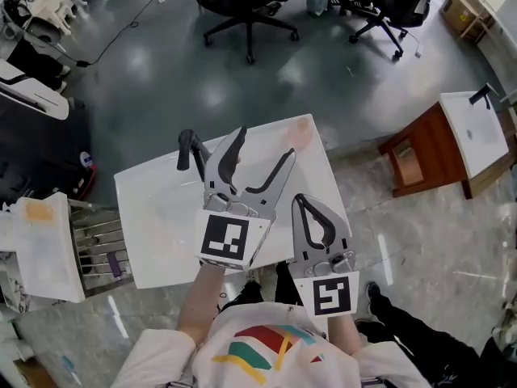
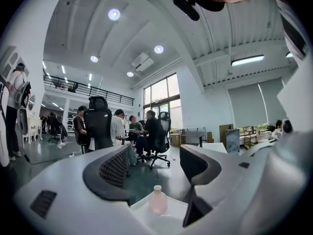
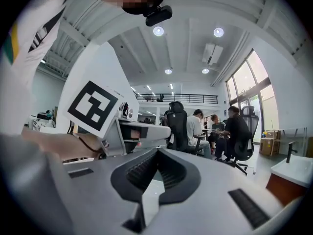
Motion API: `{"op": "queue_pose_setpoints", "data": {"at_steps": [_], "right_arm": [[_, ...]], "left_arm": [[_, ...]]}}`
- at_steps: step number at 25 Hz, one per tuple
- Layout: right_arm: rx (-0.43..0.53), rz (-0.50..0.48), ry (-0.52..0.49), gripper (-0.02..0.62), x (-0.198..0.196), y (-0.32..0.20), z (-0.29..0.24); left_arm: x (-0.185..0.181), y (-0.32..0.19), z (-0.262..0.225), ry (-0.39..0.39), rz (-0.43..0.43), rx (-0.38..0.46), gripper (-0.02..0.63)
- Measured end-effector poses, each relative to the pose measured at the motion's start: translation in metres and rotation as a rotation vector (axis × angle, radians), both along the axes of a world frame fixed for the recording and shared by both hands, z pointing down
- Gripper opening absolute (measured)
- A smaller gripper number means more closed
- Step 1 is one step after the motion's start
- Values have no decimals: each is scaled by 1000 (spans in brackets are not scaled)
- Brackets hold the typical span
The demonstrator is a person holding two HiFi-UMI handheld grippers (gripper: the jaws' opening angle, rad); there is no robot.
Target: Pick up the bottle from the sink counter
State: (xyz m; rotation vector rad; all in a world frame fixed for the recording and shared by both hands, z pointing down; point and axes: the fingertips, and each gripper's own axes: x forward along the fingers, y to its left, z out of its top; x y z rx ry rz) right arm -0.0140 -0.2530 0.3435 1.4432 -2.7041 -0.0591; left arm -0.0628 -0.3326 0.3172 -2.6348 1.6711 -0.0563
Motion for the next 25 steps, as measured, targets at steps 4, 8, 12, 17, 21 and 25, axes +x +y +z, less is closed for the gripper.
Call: {"op": "queue_pose_setpoints", "data": {"at_steps": [4, 8, 12, 17, 21, 25], "right_arm": [[-47, 17, 13, 12, 13, -8, 19], [-96, 40, 19, 12, 26, -17, 40], [-129, 52, 22, 12, 37, -27, 58], [-177, 75, 25, 12, 48, -41, 80], [-201, 89, 36, 12, 57, -52, 93], [-223, 105, 46, 12, 63, -60, 108]], "left_arm": [[24, -27, 33, -33, 61, -65, 325], [46, -51, 75, -36, 115, -162, 327], [59, -79, 121, -43, 120, -247, 353], [71, -108, 177, -82, 123, -340, 373], [77, -129, 214, -104, 115, -403, 374], [82, -144, 247, -137, 120, -450, 380]]}}
